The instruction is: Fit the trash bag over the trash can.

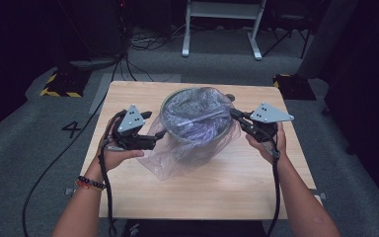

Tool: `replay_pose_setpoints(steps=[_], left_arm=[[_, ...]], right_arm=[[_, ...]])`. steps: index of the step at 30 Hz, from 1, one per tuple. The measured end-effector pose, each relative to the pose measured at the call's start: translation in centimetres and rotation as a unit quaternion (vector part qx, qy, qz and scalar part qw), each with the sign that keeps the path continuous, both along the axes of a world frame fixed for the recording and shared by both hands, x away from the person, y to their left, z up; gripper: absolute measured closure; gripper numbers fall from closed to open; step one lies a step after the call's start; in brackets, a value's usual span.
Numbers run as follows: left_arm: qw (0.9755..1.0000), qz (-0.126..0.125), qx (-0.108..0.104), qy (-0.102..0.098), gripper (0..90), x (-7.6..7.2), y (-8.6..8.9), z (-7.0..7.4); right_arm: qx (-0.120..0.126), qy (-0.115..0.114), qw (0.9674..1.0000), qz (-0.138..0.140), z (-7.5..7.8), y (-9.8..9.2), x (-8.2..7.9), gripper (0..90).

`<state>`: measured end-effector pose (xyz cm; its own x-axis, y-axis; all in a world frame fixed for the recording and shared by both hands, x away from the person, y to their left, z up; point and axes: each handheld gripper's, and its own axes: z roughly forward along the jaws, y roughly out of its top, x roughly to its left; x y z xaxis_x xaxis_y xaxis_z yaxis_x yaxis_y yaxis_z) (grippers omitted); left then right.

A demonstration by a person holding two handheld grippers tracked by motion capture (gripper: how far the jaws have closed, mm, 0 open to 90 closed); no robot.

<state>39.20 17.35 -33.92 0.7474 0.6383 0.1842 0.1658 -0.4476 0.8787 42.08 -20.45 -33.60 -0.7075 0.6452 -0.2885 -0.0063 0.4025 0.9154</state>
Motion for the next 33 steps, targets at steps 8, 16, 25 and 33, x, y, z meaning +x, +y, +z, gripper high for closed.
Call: replay_pose_setpoints(steps=[8,16,25,33], left_arm=[[0.9990,-0.014,-0.021,-0.037,72.5,1.0,0.7,0.8],[0.9973,0.007,-0.048,-0.054,86.0,2.6,1.2,2.1],[0.9973,0.049,-0.053,0.013,86.3,6.8,1.2,0.2],[0.9935,0.081,-0.056,0.058,84.3,9.0,1.1,-2.7]], right_arm=[[0.009,0.006,0.9999,-0.004,0.9,-0.3,1.0,89.3],[0.008,0.022,0.9996,-0.016,1.5,-0.2,2.8,89.0],[-0.004,0.048,0.9981,-0.039,0.6,0.5,5.9,90.0],[-0.009,0.070,0.9960,-0.056,-0.8,0.7,7.7,90.0]])
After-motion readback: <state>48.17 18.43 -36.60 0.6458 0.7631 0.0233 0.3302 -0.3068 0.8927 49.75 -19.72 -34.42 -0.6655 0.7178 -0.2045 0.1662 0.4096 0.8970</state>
